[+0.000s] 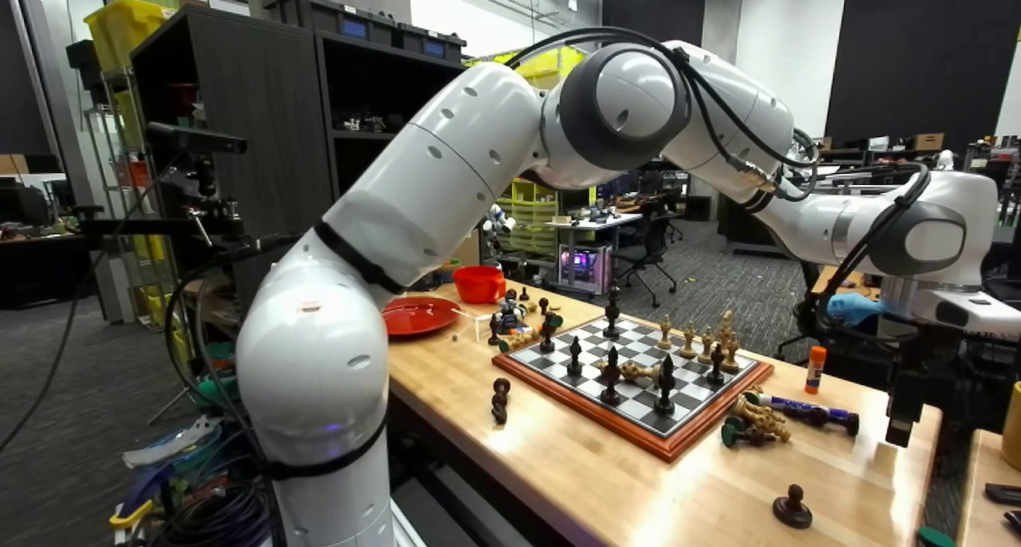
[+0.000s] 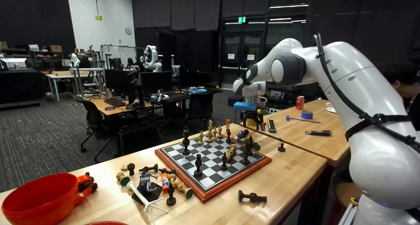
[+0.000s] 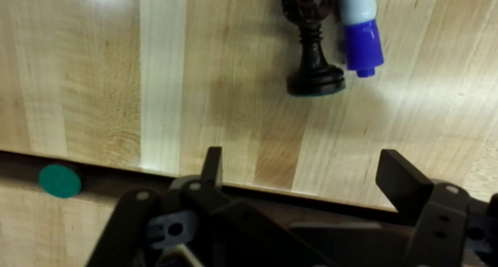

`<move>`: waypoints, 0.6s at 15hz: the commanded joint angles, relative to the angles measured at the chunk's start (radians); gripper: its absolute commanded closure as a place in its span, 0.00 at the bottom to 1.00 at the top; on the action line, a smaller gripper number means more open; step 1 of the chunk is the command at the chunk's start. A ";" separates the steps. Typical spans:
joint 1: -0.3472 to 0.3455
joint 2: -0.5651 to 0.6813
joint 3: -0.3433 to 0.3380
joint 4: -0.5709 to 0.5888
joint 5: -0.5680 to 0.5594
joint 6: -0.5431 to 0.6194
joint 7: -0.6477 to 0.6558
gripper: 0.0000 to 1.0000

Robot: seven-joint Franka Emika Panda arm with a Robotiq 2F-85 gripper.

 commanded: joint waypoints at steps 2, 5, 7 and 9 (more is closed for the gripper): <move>-0.019 0.029 0.021 0.064 0.011 -0.062 0.005 0.00; -0.020 0.041 0.025 0.077 0.012 -0.083 0.006 0.00; -0.022 0.047 0.029 0.081 0.014 -0.094 0.003 0.00; -0.022 0.048 0.035 0.078 0.017 -0.099 -0.010 0.27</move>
